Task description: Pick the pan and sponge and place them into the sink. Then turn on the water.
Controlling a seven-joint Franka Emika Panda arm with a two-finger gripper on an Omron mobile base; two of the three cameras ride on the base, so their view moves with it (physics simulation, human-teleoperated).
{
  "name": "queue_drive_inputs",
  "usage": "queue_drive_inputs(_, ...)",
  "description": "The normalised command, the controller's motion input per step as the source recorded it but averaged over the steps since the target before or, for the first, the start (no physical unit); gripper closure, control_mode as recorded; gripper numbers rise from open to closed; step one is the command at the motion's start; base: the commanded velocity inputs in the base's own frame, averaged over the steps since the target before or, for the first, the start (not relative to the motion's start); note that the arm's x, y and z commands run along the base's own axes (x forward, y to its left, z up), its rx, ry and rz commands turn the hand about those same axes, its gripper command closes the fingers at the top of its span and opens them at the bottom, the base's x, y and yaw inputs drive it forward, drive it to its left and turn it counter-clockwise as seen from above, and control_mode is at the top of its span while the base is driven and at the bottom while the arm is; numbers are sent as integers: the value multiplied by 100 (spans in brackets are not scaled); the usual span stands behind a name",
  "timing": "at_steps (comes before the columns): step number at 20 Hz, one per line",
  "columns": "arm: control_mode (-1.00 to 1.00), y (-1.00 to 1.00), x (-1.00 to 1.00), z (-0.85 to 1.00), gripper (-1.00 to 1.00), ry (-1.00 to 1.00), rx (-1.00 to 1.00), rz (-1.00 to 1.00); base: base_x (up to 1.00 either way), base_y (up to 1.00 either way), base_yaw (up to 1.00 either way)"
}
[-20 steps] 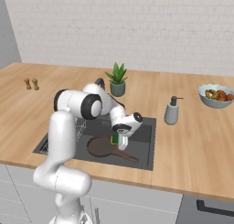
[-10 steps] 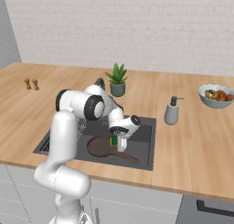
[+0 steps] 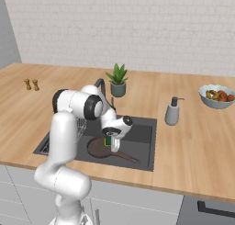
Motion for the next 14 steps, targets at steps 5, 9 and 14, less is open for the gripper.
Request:
queue_drive_inputs(5,-100,2,40,-52,100,5,0,3,0,0,0)
queue_drive_inputs(9,-100,9,8,-37,-100,0,0,0,0,0,0)
queue_drive_inputs(14,-100,1,0,-3,-100,-11,4,0,0,0,0)
